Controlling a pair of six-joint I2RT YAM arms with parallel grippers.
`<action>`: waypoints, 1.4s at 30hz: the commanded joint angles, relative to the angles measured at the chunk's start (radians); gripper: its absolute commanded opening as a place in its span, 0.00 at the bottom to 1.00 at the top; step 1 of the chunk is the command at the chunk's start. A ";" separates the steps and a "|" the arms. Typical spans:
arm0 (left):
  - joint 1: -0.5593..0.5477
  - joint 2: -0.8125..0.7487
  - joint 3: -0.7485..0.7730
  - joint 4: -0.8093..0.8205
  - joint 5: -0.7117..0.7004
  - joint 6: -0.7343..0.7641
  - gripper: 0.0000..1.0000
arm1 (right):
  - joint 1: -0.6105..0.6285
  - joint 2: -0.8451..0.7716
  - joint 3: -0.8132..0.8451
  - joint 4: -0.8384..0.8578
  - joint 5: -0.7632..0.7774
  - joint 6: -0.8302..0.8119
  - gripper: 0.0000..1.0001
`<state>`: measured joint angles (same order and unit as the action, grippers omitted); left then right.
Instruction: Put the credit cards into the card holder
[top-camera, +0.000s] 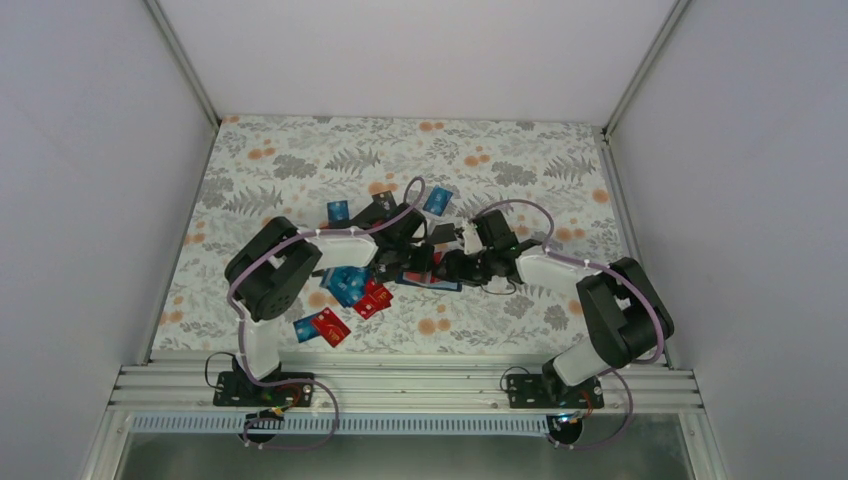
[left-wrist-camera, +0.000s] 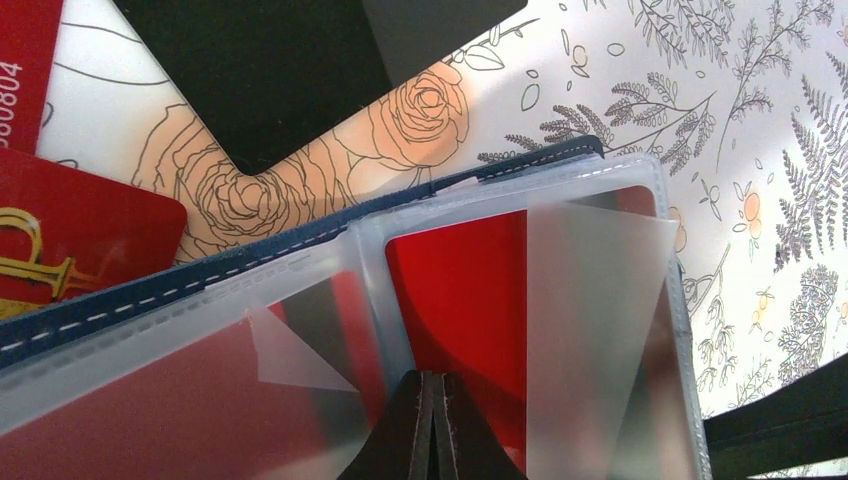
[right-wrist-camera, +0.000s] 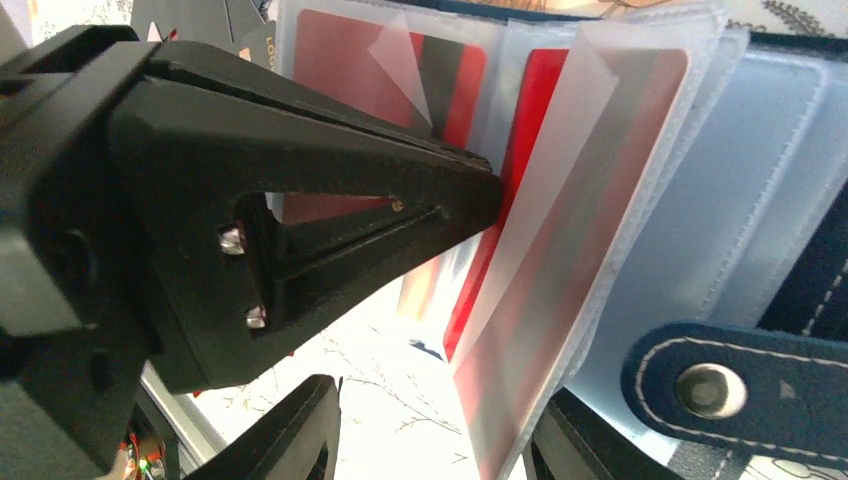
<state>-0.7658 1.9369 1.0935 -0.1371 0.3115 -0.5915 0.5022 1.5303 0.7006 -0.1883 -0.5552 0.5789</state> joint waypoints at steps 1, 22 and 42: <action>-0.008 0.000 -0.035 -0.039 -0.003 -0.001 0.02 | 0.030 0.003 0.059 -0.014 0.018 -0.013 0.47; 0.017 -0.275 -0.094 -0.176 -0.191 -0.076 0.47 | 0.115 0.124 0.229 -0.040 0.017 -0.028 0.47; 0.196 -0.660 -0.351 -0.198 -0.226 0.036 1.00 | 0.180 0.263 0.400 -0.083 0.064 -0.083 0.46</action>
<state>-0.5694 1.3487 0.7525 -0.3996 0.0196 -0.6044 0.6949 1.8297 1.1072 -0.1860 -0.6014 0.5381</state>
